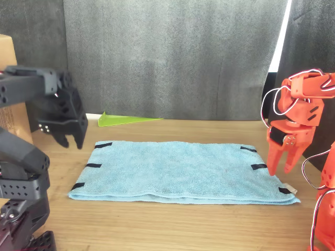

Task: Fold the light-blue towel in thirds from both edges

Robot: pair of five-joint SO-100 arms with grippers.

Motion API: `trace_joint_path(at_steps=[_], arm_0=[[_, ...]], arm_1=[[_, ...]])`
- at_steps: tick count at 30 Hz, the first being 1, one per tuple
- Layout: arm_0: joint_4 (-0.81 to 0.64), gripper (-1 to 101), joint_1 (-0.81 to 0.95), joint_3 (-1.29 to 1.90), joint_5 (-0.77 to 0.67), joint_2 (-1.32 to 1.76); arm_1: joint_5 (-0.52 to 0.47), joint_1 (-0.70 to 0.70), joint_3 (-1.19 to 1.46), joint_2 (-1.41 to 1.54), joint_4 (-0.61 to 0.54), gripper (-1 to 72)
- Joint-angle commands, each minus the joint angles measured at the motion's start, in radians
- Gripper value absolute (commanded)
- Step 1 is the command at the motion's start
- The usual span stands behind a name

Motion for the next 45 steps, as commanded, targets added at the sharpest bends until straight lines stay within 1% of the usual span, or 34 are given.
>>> trace_joint_path(at_steps=[1, 8, 14, 22, 45], arm_0=[[0.011, 19, -0.011, 0.015, 0.012, 0.003], [0.017, 20, -0.020, -0.048, 0.012, -0.152], [0.060, 21, -0.026, -0.144, 0.005, -0.268], [0.107, 22, -0.023, -0.202, 0.017, -0.327], [0.164, 24, -0.038, -0.276, 0.038, -0.443]], arm_1=[[0.009, 0.014, -0.020, 0.015, 0.008, 21.9], [0.017, 0.028, -0.028, -0.003, 0.003, 22.1], [0.025, 0.029, -0.043, -0.020, 0.002, 22.4], [0.018, 0.026, -0.058, -0.043, 0.003, 22.7], [-0.008, 0.018, -0.063, -0.098, -0.025, 23.2]])
